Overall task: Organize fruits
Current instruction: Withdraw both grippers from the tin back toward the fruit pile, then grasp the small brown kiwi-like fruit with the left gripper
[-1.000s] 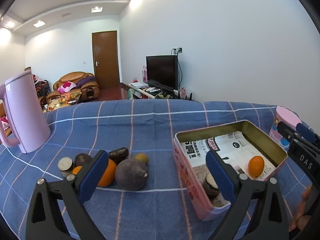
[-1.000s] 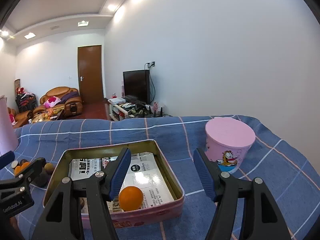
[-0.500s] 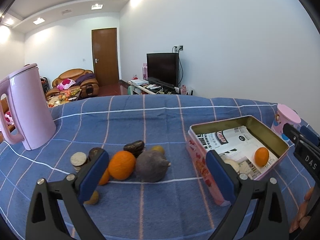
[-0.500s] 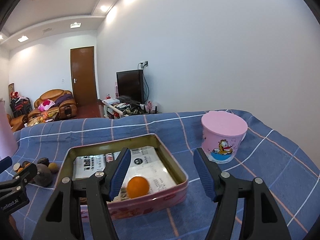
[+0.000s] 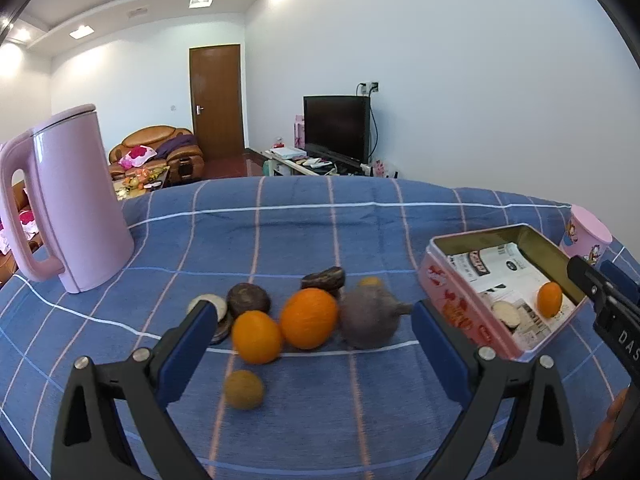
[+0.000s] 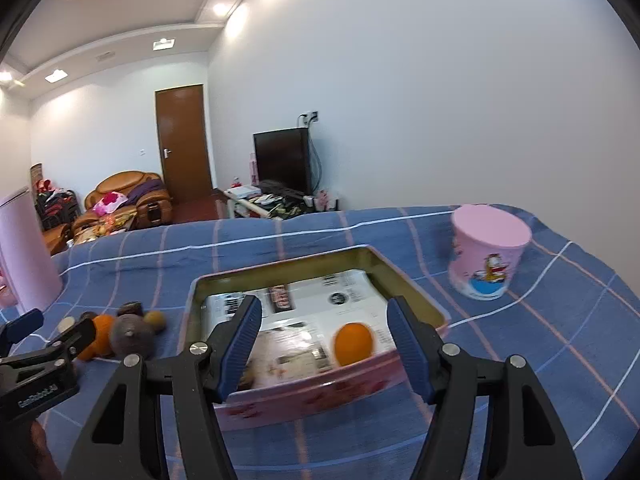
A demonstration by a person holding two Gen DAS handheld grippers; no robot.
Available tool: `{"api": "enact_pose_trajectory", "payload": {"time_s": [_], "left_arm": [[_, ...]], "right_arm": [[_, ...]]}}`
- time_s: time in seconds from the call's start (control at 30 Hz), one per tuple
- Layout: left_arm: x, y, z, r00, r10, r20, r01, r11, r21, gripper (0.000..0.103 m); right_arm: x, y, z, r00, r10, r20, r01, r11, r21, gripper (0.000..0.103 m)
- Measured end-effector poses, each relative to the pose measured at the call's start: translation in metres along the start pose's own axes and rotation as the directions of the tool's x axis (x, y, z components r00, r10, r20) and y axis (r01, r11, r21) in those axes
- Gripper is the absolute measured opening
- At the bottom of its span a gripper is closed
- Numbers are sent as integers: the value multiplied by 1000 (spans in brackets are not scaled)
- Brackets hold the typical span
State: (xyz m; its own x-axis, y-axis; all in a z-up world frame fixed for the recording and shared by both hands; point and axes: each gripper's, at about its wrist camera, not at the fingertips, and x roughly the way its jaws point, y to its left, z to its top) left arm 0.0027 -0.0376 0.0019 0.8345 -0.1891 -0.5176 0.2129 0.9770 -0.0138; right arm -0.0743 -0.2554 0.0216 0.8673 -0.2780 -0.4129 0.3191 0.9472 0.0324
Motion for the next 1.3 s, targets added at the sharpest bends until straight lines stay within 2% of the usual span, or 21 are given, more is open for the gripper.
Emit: {"api": "enact_pose_trajectory", "payload": {"time_s": [0.2, 0.33, 0.43, 0.53, 0.67, 0.87, 0.97, 1.03, 1.1, 1.23, 1.3], "left_arm": [[4, 19, -1, 1000, 11, -29, -11, 1000, 7, 100], [13, 44, -4, 995, -7, -102, 6, 1000, -9, 100], [22, 62, -10, 981, -54, -184, 51, 999, -19, 100], [29, 74, -18, 954, -123, -272, 131, 991, 13, 100], [36, 80, -24, 943, -99, -317, 120, 992, 49, 100], [44, 83, -23, 937, -115, -329, 118, 993, -10, 99], [46, 82, -22, 933, -137, -332, 135, 990, -29, 91], [47, 77, -22, 926, -168, -337, 168, 985, -28, 76], [48, 72, -23, 921, -178, -346, 185, 983, -12, 69], [46, 66, -24, 910, -232, -343, 237, 971, -29, 63], [47, 64, -24, 912, -223, -345, 230, 973, -20, 63]], "right_arm": [[0, 34, -4, 999, 48, -12, -48, 998, -30, 67], [-2, 55, -7, 997, 81, -14, -82, 995, -64, 67], [0, 69, -8, 994, 100, -36, -102, 992, -73, 67], [7, 81, -9, 990, 120, -74, -124, 991, -49, 67], [14, 91, -12, 976, 188, -113, -192, 981, -20, 67], [9, 93, -15, 965, 240, -111, -243, 970, -22, 67], [14, 93, -17, 958, 250, -142, -253, 967, -7, 67], [16, 92, -16, 955, 254, -151, -257, 967, 0, 67], [16, 91, -17, 955, 255, -152, -257, 966, 5, 67], [16, 89, -18, 953, 256, -159, -259, 966, 7, 67], [17, 90, -18, 953, 257, -162, -260, 966, 5, 67]]}}
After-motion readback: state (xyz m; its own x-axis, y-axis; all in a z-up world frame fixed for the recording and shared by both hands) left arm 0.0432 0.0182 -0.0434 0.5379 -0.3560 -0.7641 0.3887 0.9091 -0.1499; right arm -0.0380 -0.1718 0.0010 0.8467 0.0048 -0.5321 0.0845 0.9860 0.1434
